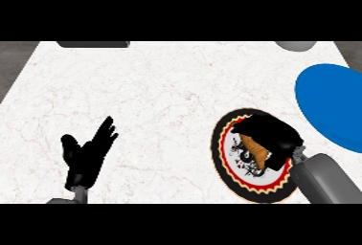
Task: Pick the croissant from the plate and place it in the plate
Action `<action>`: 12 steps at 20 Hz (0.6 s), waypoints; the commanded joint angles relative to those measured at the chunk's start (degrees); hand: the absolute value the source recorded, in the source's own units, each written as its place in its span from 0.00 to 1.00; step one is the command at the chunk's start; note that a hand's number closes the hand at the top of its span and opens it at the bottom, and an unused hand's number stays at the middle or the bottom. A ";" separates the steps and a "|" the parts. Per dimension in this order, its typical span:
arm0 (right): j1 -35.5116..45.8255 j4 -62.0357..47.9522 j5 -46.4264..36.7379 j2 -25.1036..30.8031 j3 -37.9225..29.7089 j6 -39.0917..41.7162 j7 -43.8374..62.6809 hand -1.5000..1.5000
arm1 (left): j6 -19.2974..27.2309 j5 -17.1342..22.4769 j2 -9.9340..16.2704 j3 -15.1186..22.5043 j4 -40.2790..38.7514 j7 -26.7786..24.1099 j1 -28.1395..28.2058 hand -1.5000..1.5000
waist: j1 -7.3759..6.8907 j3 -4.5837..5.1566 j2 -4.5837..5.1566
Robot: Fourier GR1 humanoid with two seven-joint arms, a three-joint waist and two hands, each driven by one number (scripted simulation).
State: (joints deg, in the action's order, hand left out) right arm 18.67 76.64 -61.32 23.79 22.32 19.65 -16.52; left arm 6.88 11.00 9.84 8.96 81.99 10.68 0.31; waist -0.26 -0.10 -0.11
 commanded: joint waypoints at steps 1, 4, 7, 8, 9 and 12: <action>2.45 -4.75 -4.67 0.24 1.50 -2.91 -4.38 1.00 | -0.43 -0.57 -0.46 0.26 1.10 0.30 2.29 0.50 | -0.23 0.08 0.15; -1.38 -5.54 -6.53 0.84 1.04 -8.31 -7.79 1.00 | -0.97 -1.56 -1.58 -0.66 -4.61 -1.03 -1.03 0.50 | 0.21 0.09 0.18; 3.38 -8.04 -8.34 -3.28 -2.01 -5.98 -6.47 1.00 | -0.83 -2.13 -0.49 -0.57 4.60 2.98 3.92 0.50 | -0.13 0.09 0.11; -0.79 -4.36 -9.36 -2.15 -0.43 -8.92 -7.70 1.00 | -1.08 -2.76 -1.97 -0.70 -1.00 -0.61 2.31 0.50 | 0.14 0.10 0.11; 2.31 -7.74 -7.83 -0.22 -3.67 -8.64 -11.29 1.00 | -3.71 -1.17 0.59 -2.08 1.41 1.21 2.69 0.50 | -0.01 0.09 0.13; -3.04 0.12 -7.03 -4.02 -5.03 -8.96 -2.50 1.00 | -1.47 -1.88 -1.59 -2.11 -0.63 1.42 0.20 0.50 | 0.56 0.10 0.00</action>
State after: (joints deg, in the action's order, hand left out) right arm 19.19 73.40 -68.71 21.33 19.56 11.37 -23.19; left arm 5.03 9.36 8.93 6.97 81.75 11.35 0.43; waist -0.19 0.02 -0.42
